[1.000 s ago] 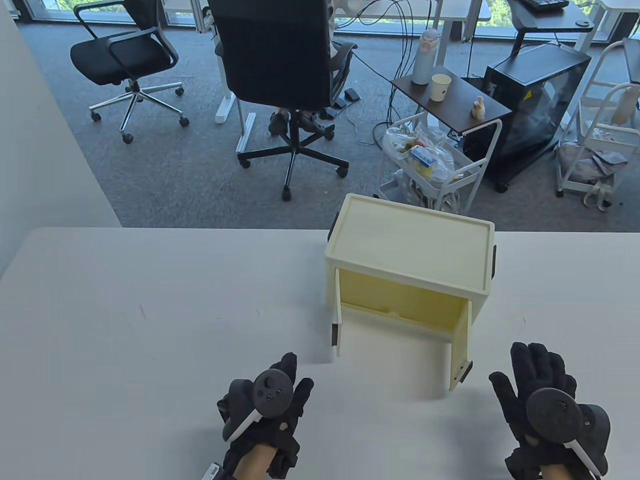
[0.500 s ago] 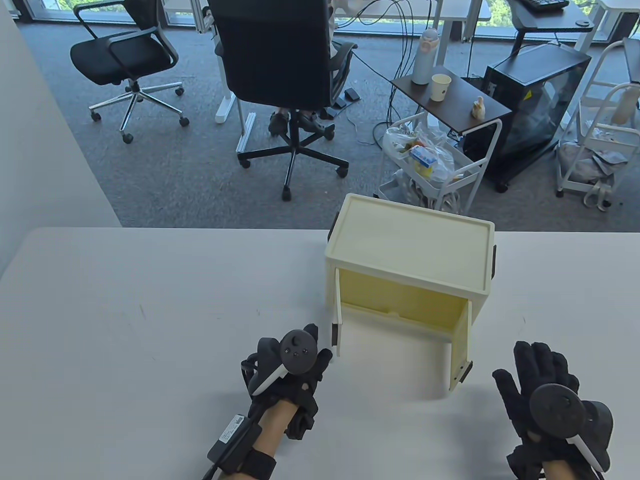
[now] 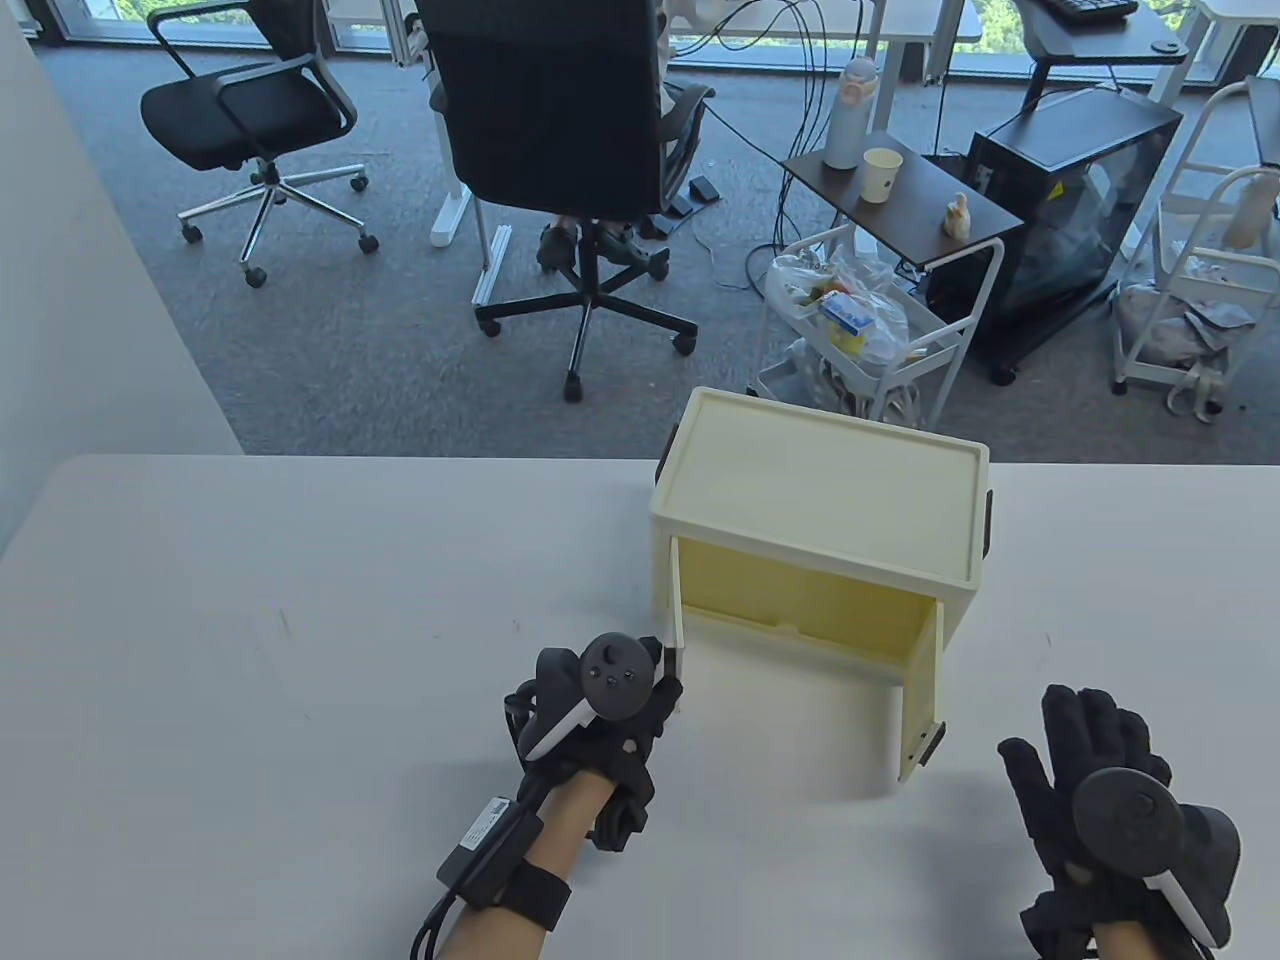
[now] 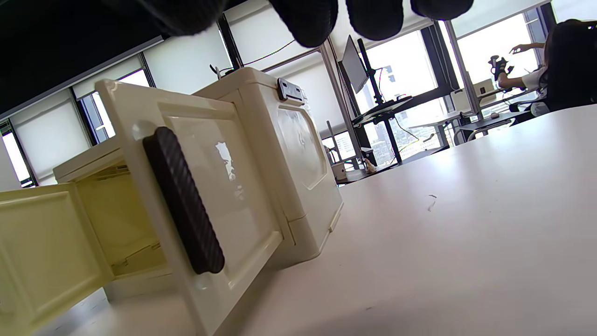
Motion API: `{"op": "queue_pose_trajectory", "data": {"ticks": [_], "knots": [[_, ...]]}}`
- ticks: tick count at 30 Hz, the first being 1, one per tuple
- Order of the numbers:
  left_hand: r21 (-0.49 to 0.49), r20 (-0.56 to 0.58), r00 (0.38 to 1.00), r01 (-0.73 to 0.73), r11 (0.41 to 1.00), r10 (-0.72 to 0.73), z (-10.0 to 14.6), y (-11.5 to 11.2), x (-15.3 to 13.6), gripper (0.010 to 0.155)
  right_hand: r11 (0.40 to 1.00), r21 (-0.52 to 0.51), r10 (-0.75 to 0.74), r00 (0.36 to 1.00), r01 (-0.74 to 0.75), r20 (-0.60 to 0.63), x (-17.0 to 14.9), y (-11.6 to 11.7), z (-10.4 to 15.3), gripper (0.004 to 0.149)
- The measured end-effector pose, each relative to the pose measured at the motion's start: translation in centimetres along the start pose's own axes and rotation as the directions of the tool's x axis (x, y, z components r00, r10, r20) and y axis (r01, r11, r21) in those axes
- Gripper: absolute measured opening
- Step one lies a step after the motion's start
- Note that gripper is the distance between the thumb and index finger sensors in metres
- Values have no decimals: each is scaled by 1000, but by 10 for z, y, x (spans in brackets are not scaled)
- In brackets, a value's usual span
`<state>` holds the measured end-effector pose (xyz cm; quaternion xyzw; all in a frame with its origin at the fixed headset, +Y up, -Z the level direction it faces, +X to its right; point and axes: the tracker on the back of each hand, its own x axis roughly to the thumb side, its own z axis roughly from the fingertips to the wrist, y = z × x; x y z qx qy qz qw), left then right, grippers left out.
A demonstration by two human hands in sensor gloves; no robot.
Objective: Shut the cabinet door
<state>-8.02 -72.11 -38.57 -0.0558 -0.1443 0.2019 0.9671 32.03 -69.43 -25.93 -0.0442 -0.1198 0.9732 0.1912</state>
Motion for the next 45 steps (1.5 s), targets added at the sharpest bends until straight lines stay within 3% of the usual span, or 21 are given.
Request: {"op": "queue_pose_trajectory", "data": {"ticks": [17, 28, 35, 45], "knots": [[-22, 4, 1000, 16, 1000, -16, -15, -10, 22, 58, 1000, 6, -13, 1000, 13, -18, -4, -1, 0, 73], [-41, 9, 1000, 25, 999, -24, -39, -21, 42, 58, 1000, 22, -14, 999, 15, -47, -10, 3, -2, 72], [-34, 1, 1000, 24, 999, -24, -56, -24, 57, 56, 994, 44, 106, 994, -105, -26, -3, 6, -4, 70], [-44, -10, 1000, 13, 999, -14, -74, -30, 69, 56, 988, 72, 137, 990, -136, -13, 4, 9, -4, 71]]}}
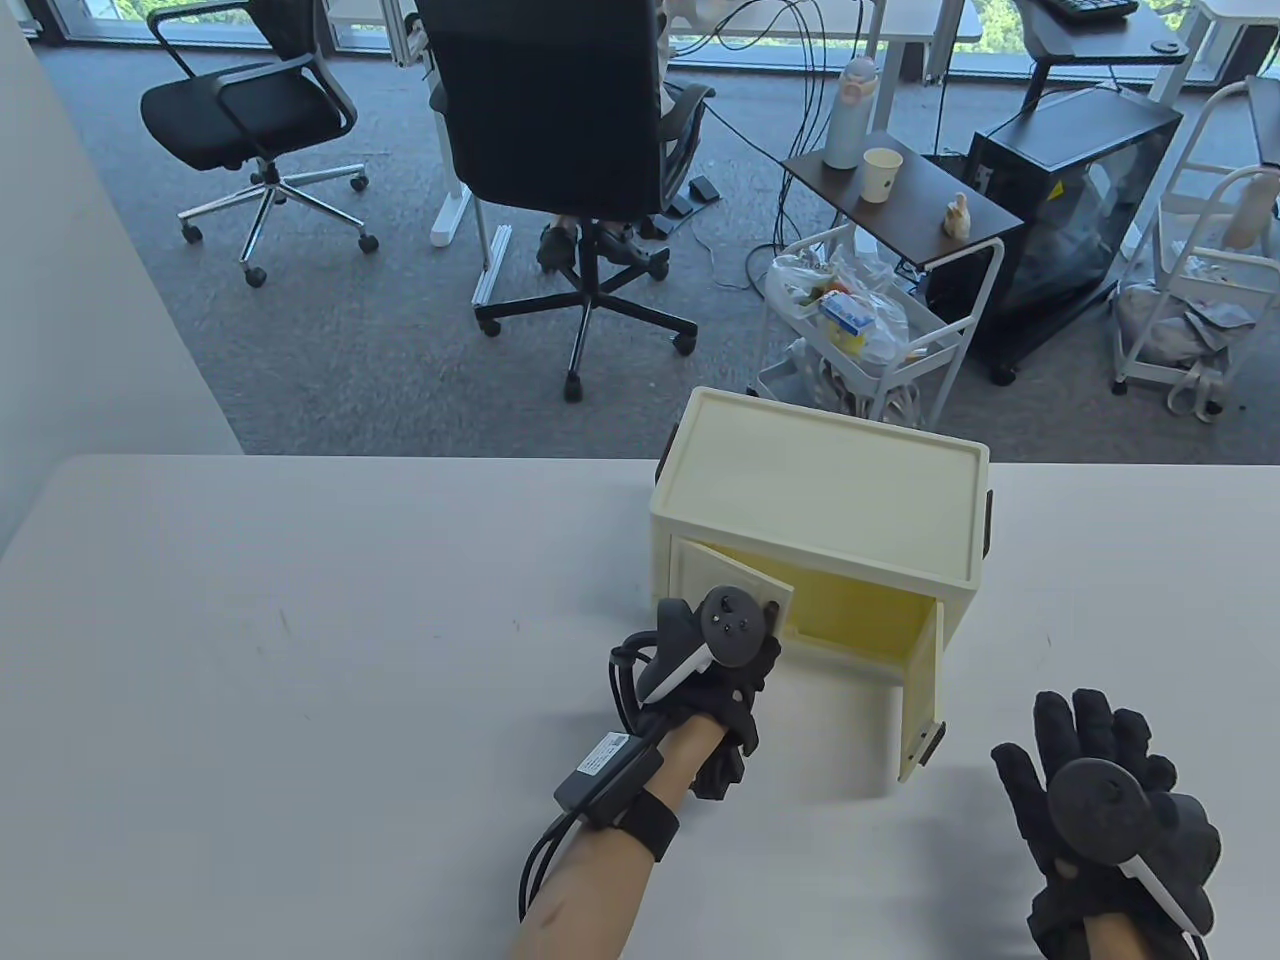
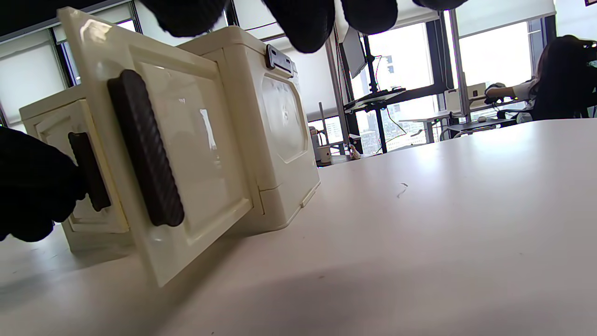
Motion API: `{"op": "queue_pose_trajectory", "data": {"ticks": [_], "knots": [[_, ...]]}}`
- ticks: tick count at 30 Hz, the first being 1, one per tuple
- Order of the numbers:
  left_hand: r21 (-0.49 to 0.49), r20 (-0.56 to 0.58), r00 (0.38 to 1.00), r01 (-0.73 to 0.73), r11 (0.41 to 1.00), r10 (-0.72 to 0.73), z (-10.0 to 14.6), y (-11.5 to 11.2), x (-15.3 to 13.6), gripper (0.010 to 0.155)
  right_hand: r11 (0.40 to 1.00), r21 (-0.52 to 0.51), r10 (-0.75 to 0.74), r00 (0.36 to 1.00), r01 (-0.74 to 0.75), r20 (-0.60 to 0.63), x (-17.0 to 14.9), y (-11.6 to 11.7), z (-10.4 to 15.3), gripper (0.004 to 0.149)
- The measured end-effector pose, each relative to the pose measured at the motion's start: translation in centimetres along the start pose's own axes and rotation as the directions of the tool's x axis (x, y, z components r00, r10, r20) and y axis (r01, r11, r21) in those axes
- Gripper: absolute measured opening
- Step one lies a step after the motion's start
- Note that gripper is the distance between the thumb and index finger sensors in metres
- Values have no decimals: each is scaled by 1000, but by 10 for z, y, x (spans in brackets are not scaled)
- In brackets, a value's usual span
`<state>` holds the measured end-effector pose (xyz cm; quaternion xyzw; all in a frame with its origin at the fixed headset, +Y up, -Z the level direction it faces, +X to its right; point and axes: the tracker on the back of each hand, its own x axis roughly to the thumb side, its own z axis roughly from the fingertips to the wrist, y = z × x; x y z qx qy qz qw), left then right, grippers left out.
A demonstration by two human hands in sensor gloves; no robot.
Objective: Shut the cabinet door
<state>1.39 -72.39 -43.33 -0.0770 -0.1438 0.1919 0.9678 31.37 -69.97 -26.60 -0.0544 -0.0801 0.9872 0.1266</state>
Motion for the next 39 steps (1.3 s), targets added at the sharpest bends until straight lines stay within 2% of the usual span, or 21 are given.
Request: {"op": "queue_pose_trajectory", "data": {"ticks": [10, 16, 19, 25, 34, 39], "knots": [[0, -4, 1000, -30, 1000, 30, -13, 0, 4, 58, 1000, 18, -20, 1000, 20, -9, 1, 0, -1, 72], [-7, 7, 1000, -21, 1000, 21, -1, -2, 0, 58, 1000, 14, -19, 1000, 19, 1, 3, 0, -1, 71], [4, 21, 999, -34, 999, 34, 17, 2, -7, 59, 1000, 10, -8, 1000, 8, 15, 6, 0, 0, 71], [52, 42, 999, -27, 998, 25, 73, 15, -31, 65, 1000, 11, 22, 998, -23, 55, 16, 1, 2, 71], [198, -6, 994, 105, 975, -106, 160, 57, -75, 73, 999, -3, 41, 996, -41, 76, 22, 1, 4, 71], [233, -55, 996, 76, 970, -65, 183, 51, -105, 75, 999, -11, 47, 996, -46, 76, 21, 1, 4, 71]]}}
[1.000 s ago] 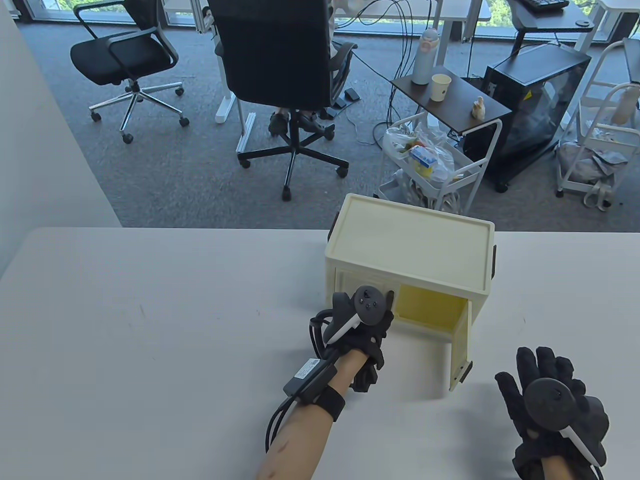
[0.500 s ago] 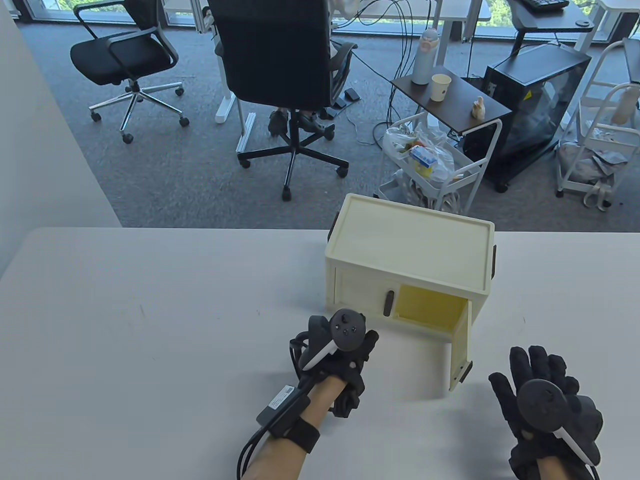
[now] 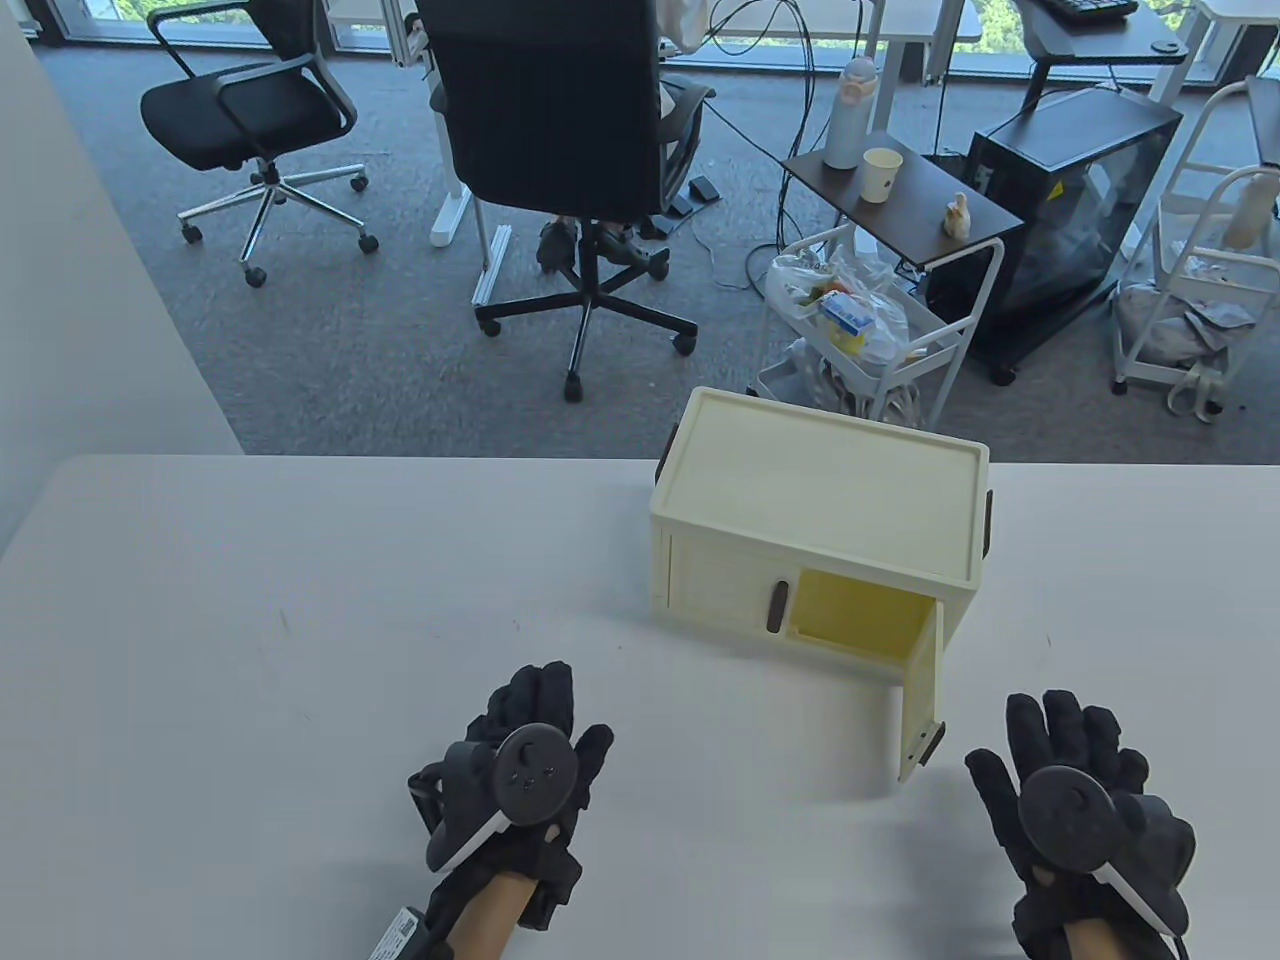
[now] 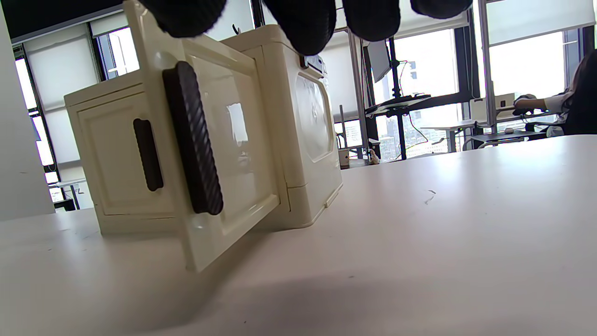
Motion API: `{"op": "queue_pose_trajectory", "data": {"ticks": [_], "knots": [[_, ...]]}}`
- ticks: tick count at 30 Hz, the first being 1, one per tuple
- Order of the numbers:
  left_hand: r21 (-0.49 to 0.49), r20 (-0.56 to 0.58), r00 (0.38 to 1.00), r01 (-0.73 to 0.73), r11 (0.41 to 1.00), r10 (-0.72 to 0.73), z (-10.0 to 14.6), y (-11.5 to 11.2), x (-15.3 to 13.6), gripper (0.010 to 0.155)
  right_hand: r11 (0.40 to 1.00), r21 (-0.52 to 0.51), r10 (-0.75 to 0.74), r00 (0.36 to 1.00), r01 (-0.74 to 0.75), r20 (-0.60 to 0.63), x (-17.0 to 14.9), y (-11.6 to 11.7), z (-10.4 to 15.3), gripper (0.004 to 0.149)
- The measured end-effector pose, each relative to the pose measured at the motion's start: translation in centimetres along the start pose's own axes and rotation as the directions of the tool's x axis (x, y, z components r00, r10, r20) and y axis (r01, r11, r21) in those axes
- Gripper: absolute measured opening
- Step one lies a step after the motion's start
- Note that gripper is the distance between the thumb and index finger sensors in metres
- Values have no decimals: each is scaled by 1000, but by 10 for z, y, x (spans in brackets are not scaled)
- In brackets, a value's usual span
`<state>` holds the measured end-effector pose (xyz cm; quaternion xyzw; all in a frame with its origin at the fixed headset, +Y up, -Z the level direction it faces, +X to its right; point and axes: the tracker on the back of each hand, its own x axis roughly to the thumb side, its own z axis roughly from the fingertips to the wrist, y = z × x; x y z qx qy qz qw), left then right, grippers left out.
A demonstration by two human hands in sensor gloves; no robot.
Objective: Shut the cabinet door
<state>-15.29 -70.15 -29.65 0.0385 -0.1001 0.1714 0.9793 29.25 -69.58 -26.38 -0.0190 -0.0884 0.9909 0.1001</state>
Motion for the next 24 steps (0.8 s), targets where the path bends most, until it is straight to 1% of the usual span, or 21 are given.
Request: {"op": "queue_pose_trajectory", "data": {"ticks": [2, 3, 4, 6, 8, 17, 24], "knots": [[5, -5, 999, 36, 999, -36, 5, -8, -10, 75, 1000, -3, 5, 1000, -5, 0, 0, 0, 0, 71], [-16, -4, 998, 64, 998, -64, 5, -10, -12, 75, 1000, -4, 5, 1000, -5, 0, 0, 0, 0, 71], [-46, -3, 993, 121, 992, -121, 6, -11, -15, 75, 1000, -4, 5, 1000, -5, 1, 0, 0, 0, 71], [-18, 4, 981, 194, 981, -194, 7, -9, -19, 76, 1000, -7, 11, 1000, -11, 1, 0, 0, 1, 71], [-27, 1, 974, 228, 973, -228, 8, -8, -21, 76, 1000, -4, 14, 1000, -14, 2, 0, 1, 1, 71], [-27, 10, 989, 145, 989, -145, 15, -3, -21, 75, 1000, 14, 14, 1000, -14, 3, 5, 7, 3, 70], [-26, 5, 996, 85, 996, -85, 18, -2, -20, 75, 998, -15, 61, 997, -60, 47, 15, 14, 3, 68]]}}
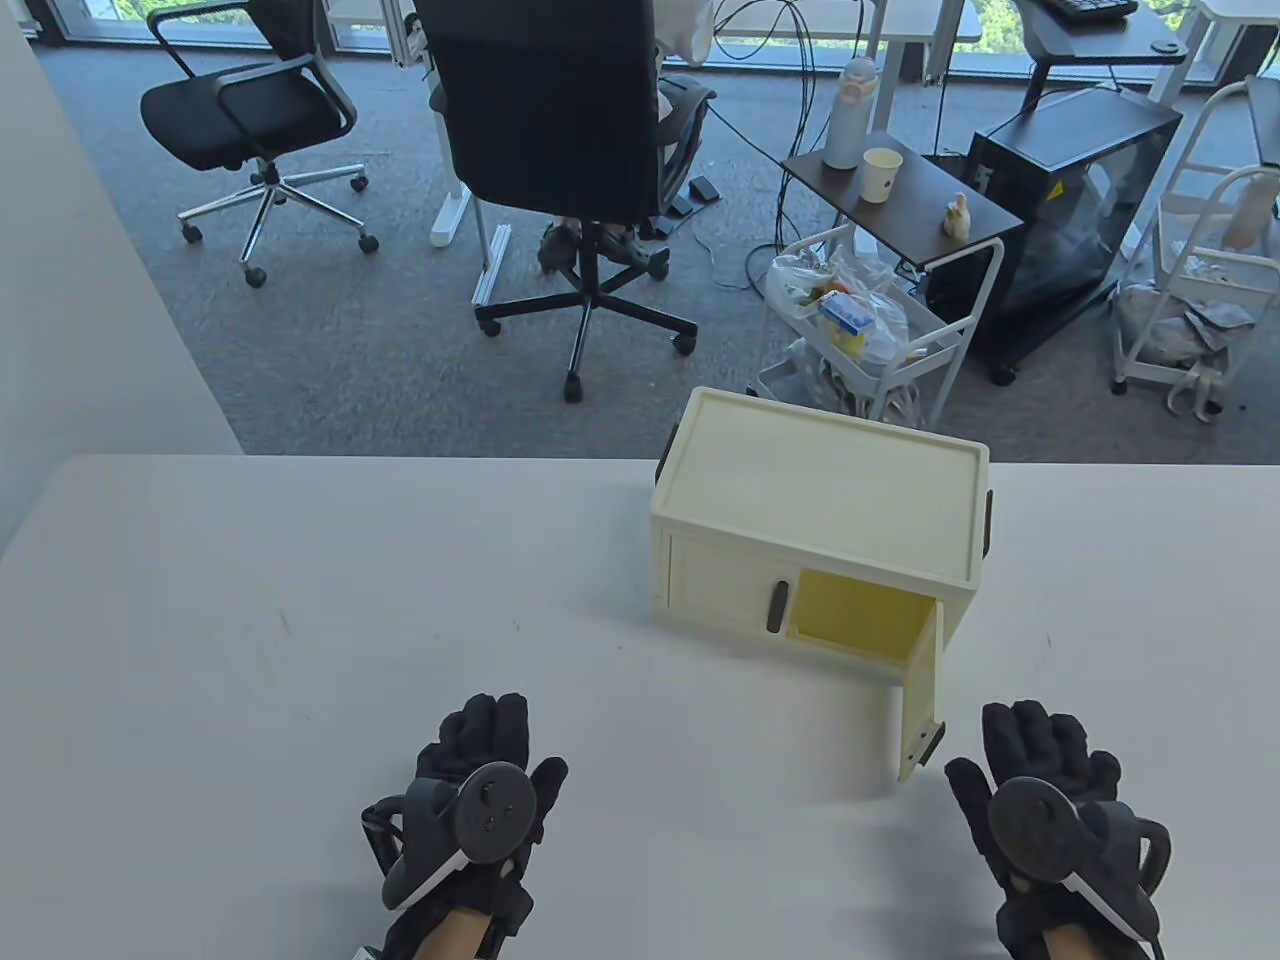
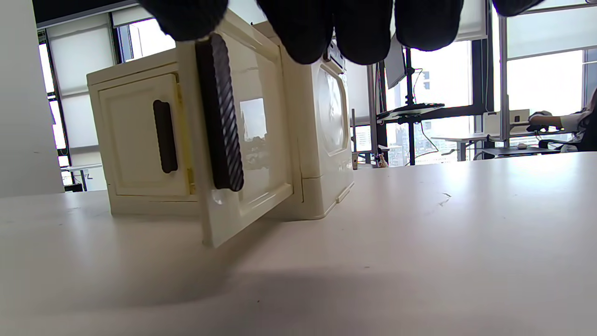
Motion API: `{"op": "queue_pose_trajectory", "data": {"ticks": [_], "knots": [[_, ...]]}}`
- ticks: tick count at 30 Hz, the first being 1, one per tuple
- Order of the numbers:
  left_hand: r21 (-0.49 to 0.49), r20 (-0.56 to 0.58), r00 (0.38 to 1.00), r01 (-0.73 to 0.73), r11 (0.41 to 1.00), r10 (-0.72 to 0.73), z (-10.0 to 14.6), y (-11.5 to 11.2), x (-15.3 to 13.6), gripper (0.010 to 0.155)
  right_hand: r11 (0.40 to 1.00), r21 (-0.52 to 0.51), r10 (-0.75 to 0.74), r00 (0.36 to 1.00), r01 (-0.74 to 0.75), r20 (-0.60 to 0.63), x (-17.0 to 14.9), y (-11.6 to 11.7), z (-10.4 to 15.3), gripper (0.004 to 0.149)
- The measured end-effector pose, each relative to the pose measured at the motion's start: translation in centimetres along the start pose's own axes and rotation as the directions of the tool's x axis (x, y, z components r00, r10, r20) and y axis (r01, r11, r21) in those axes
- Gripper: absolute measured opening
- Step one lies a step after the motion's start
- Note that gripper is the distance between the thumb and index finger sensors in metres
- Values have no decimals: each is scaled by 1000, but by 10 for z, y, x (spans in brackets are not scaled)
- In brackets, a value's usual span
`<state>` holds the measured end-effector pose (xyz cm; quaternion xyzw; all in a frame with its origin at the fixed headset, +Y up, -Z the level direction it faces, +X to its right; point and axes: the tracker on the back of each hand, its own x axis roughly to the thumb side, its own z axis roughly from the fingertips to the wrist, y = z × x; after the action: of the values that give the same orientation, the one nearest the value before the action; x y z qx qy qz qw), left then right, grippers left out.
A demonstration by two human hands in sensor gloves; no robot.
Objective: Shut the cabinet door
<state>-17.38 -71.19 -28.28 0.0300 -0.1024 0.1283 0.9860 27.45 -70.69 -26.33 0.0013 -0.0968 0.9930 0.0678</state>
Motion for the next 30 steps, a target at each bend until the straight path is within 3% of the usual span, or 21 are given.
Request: {"op": "queue_pose_trajectory", "data": {"ticks": [12, 30], "knots": [[-5, -13, 998, -62, 998, 61, 0, 0, -2, 74, 991, 33, -125, 991, 127, -46, -9, 20, -5, 65], [-5, -22, 993, -120, 993, 119, 0, 2, -9, 73, 993, -6, -122, 992, 122, -30, 20, 27, -15, 59]]}}
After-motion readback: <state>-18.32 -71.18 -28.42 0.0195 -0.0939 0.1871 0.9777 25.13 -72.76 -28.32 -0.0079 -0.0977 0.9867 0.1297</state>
